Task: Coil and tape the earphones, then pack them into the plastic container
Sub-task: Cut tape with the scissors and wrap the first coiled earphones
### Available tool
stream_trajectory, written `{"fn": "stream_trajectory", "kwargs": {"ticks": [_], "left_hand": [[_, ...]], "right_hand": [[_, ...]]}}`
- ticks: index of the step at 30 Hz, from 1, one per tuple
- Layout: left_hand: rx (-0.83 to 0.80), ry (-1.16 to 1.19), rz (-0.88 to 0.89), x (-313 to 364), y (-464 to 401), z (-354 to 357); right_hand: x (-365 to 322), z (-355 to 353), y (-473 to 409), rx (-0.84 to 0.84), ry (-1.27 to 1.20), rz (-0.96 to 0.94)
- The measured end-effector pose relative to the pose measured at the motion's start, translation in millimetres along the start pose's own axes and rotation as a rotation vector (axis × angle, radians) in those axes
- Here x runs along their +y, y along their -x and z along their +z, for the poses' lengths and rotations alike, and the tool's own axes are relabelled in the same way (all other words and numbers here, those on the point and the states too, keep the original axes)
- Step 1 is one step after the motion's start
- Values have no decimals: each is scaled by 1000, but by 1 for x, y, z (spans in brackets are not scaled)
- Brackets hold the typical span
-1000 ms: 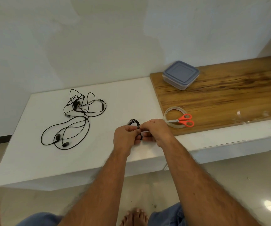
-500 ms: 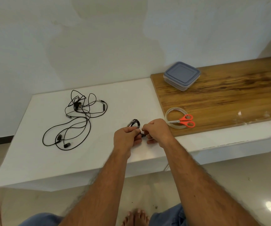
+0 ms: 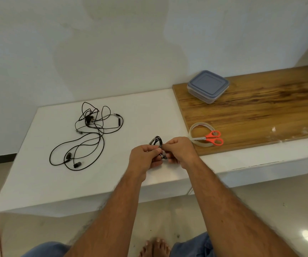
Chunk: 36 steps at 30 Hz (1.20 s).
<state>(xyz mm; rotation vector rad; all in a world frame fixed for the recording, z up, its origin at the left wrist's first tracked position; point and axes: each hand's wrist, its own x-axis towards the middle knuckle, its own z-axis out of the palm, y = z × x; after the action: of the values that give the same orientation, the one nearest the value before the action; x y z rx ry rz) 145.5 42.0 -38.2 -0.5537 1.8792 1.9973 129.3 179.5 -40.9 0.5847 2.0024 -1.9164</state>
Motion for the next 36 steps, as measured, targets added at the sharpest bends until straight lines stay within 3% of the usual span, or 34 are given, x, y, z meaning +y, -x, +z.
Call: {"fn": "stream_trajectory", "kwargs": {"ticks": [16,22,27,36], "left_hand": [[32,-173,72,-1,1,0],[-9,-188,67,5,3,-1],[-10,-208,66,8,4,-3],[17,-238,84,8,3,-1]], "right_hand": [[0,3,-2,-94,45,41],[2,2,-2,-45,16,1],[-1,1,-2,-186,-4,58],[-6,-3,1,-268,-229,241]]}}
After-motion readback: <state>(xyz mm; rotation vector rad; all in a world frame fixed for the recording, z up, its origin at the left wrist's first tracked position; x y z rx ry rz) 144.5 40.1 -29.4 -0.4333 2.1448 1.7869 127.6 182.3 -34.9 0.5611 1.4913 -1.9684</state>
